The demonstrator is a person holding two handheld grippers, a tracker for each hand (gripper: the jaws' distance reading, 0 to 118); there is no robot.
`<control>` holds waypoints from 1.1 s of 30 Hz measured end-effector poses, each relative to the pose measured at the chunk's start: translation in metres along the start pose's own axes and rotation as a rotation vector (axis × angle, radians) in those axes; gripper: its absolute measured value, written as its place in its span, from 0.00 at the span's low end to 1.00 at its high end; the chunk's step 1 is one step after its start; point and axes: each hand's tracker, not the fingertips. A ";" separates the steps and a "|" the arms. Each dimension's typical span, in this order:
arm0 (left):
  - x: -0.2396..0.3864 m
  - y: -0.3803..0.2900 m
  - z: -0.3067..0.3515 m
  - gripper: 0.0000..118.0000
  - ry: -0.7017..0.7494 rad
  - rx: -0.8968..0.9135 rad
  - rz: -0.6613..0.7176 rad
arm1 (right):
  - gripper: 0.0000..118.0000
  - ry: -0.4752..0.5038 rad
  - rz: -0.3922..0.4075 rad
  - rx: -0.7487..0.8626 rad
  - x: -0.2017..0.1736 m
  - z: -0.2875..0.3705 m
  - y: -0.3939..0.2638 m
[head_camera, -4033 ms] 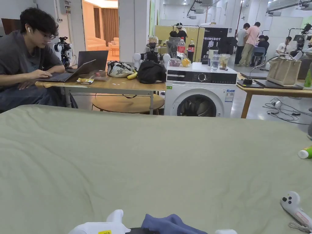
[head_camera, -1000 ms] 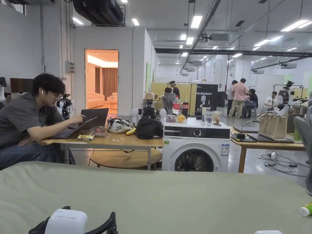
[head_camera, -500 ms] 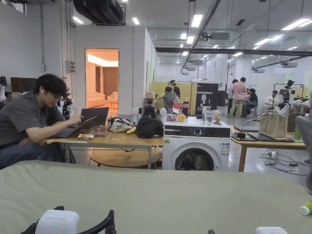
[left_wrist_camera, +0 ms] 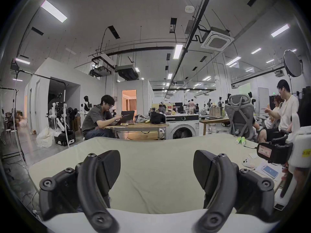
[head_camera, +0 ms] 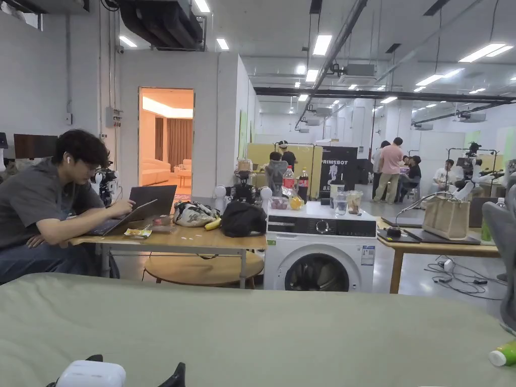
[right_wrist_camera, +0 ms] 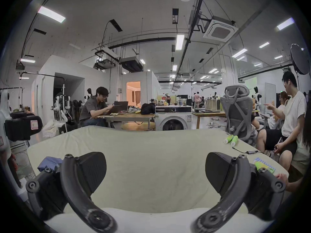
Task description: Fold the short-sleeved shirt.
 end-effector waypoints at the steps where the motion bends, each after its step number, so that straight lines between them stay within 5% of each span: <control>1: 0.000 0.000 -0.001 0.76 0.001 -0.005 -0.005 | 0.99 -0.003 -0.010 0.003 0.001 0.000 0.000; 7: -0.004 -0.005 -0.005 0.76 -0.055 0.055 -0.090 | 0.99 -0.011 -0.018 0.066 0.007 -0.009 0.000; 15: -0.002 -0.005 -0.008 0.76 0.033 0.029 -0.006 | 0.99 -0.008 0.006 0.051 0.002 -0.007 -0.003; 22: 0.002 -0.004 -0.016 0.76 0.060 -0.048 -0.019 | 0.99 0.032 -0.081 -0.015 0.002 -0.012 -0.005; 26: 0.001 -0.007 -0.017 0.76 0.026 -0.067 0.009 | 0.99 0.123 -0.330 -0.077 0.013 -0.015 -0.003; 29: 0.000 -0.007 -0.017 0.76 0.016 -0.072 0.020 | 0.99 0.071 -0.494 -0.196 0.020 -0.023 0.006; 33: 0.002 -0.005 -0.017 0.76 0.006 -0.073 0.018 | 0.99 0.028 -0.542 -0.338 0.025 -0.030 0.014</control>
